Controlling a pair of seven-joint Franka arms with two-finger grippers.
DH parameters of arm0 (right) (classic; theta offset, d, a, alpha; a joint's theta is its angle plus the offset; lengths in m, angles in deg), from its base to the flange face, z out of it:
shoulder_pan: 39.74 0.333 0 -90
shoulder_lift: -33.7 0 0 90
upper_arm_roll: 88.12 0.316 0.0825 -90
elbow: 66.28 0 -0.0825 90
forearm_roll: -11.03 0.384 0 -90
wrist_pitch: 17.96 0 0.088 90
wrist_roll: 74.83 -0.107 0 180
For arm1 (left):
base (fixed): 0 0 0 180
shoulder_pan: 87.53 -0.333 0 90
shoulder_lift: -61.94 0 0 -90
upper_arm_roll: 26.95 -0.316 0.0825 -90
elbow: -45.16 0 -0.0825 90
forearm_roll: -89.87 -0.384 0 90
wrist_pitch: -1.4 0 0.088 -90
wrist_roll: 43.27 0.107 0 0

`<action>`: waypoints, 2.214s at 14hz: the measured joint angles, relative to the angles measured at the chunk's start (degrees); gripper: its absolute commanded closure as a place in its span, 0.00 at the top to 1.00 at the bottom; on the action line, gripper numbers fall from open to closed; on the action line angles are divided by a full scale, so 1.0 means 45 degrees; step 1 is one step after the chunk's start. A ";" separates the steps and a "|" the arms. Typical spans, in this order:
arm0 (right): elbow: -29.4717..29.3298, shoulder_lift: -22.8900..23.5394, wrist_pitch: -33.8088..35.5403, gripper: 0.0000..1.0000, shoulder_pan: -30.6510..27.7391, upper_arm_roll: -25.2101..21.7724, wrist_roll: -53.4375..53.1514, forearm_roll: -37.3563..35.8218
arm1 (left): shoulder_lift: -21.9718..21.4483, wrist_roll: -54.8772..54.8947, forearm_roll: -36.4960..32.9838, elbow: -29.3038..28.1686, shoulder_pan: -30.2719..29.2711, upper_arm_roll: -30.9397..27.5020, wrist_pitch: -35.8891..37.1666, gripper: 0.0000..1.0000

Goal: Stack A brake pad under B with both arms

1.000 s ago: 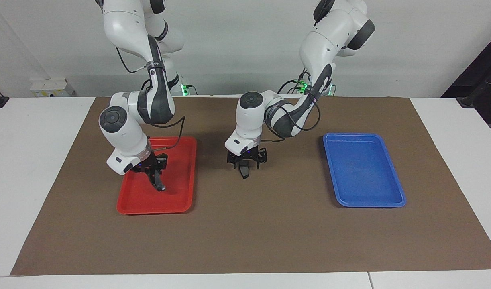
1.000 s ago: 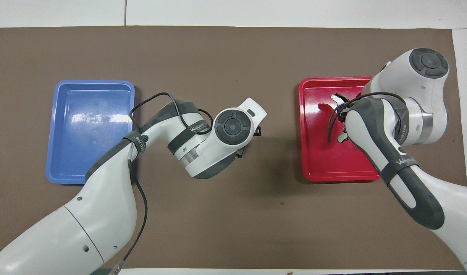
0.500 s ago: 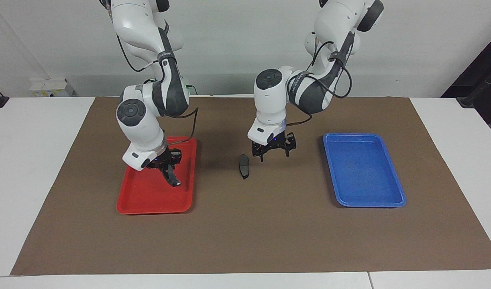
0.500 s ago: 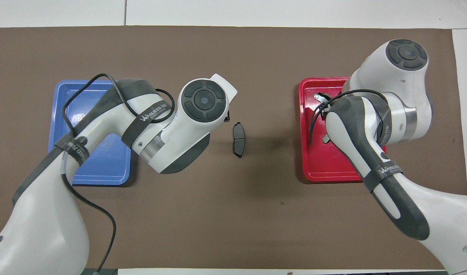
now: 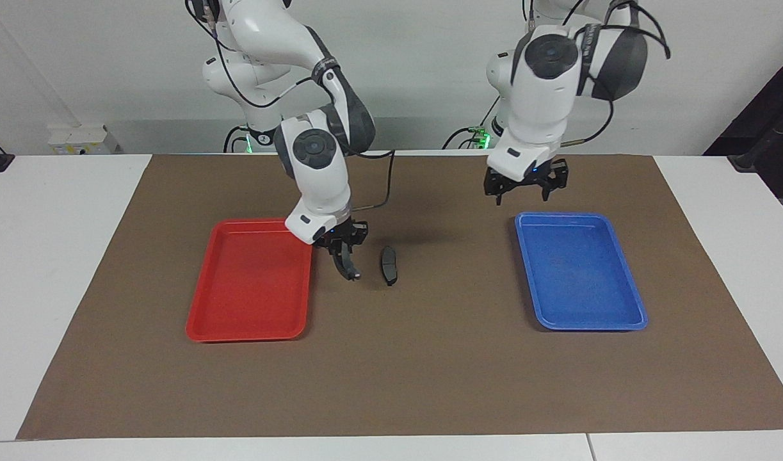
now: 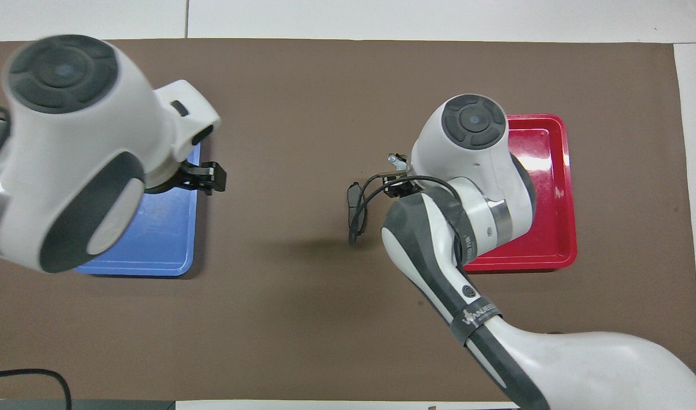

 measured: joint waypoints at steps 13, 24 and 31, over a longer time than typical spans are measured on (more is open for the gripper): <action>-0.0001 0.1574 -0.1935 0.00 0.1166 0.0045 -0.1215 0.0473 | -0.1687 0.3541 0.1504 -0.0356 0.0067 -0.3800 0.0682 1.00; 0.0009 0.1738 -0.2210 0.00 0.1166 0.0055 -0.1215 0.0474 | -0.1688 0.3549 0.1508 -0.0427 0.0165 -0.3792 0.0708 1.00; 0.0109 0.1747 -0.2273 0.00 0.1167 0.0067 -0.1215 0.0474 | -0.1688 0.3549 0.1508 -0.0543 0.0165 -0.3796 0.0713 1.00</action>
